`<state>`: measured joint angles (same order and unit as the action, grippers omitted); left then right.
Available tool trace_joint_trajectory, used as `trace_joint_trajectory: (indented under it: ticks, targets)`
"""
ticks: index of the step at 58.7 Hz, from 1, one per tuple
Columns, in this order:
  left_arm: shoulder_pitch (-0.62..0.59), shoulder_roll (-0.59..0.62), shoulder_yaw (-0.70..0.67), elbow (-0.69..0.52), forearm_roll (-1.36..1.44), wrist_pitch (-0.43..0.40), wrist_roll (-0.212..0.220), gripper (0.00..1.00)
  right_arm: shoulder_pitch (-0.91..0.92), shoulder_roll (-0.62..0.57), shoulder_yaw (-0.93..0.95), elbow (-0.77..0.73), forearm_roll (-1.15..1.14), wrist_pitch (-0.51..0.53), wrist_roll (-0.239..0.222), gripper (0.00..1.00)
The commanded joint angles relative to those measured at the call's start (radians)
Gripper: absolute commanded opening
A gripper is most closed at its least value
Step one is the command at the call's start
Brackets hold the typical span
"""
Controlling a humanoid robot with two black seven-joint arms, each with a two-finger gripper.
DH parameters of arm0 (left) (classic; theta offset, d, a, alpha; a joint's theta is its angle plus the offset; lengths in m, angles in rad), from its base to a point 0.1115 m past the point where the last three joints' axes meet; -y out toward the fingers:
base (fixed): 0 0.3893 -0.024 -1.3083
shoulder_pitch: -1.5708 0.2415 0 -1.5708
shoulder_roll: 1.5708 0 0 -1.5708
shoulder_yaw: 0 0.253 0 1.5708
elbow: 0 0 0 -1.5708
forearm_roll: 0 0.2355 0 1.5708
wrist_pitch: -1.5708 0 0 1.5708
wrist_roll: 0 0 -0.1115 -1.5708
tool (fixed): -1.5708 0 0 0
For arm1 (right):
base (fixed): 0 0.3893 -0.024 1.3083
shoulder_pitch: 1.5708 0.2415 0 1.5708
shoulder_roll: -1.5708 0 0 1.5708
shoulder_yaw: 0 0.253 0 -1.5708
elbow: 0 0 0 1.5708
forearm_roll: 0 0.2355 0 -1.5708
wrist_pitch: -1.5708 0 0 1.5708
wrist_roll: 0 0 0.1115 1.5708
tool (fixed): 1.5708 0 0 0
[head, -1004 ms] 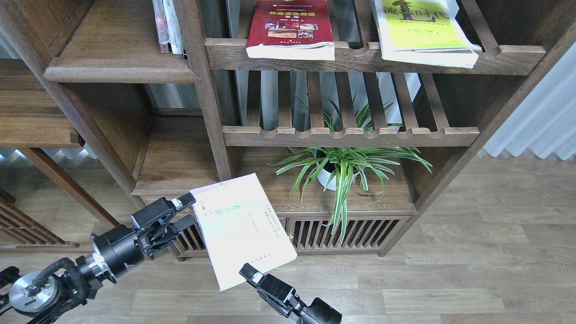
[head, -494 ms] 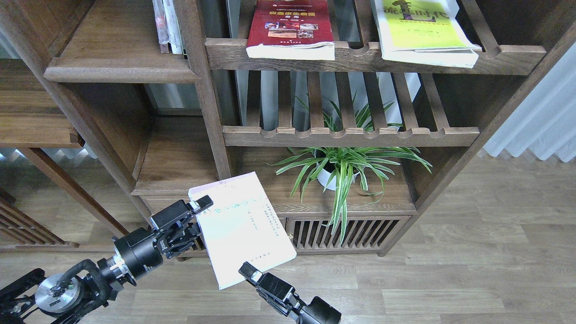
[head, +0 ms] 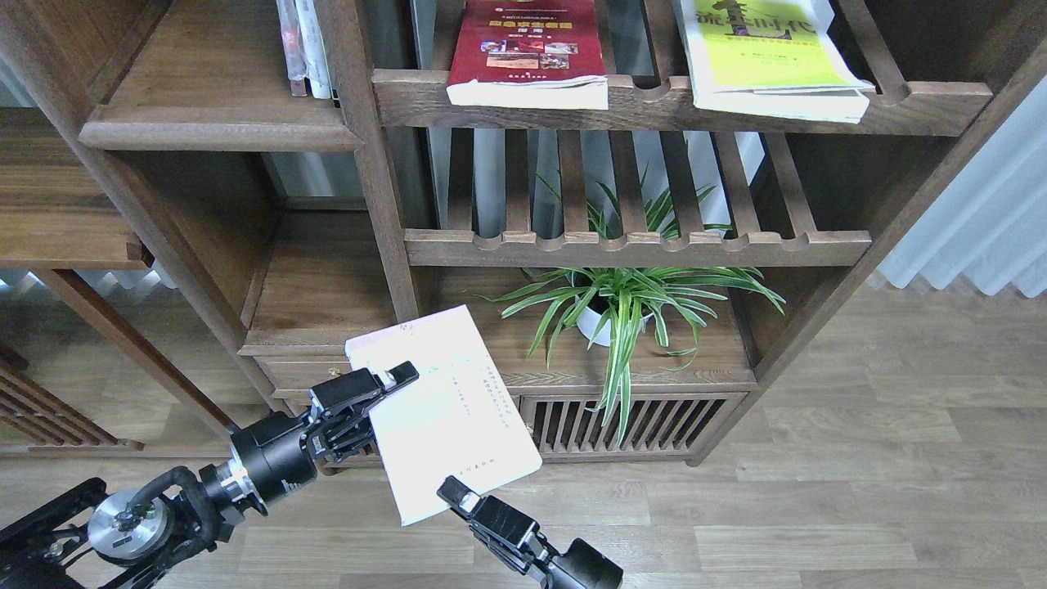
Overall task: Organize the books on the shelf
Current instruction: 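Grasp the white book's edge with the left gripper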
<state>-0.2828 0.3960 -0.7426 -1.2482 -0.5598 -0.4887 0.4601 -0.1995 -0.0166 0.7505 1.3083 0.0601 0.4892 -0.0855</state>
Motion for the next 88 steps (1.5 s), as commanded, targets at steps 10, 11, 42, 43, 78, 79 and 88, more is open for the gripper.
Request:
trace_joint_trajectory:
  ticks: [10,11,42,43,78,79,88]
  targets:
    - [-0.001,-0.011,0.017,0.001,0.000,0.000,0.002,0.27,0.000,0.001,0.000,-0.001,0.000,-0.001,0.000,0.05]
    - [-0.001,-0.011,0.019,0.000,0.000,0.000,0.002,0.27,0.000,0.001,0.001,0.000,0.000,-0.001,0.000,0.05]
    - [0.002,0.000,0.022,0.000,0.026,0.000,0.002,0.06,0.002,0.001,0.020,-0.004,0.012,-0.001,0.006,0.06]
    - [0.002,0.000,0.020,0.000,0.034,0.000,0.002,0.06,0.002,0.001,0.020,-0.006,0.012,-0.001,0.006,0.06]
    - [0.100,-0.002,-0.111,0.000,0.193,0.000,-0.011,0.05,0.084,-0.052,0.202,-0.187,0.009,-0.001,0.018,0.97]
    - [0.105,-0.002,-0.116,0.000,0.196,0.000,-0.011,0.05,0.084,-0.054,0.205,-0.188,0.009,-0.001,0.018,0.97]
    - [0.177,-0.002,-0.185,-0.011,0.251,0.000,-0.011,0.05,0.086,-0.052,0.216,-0.208,0.010,-0.001,0.018,0.98]
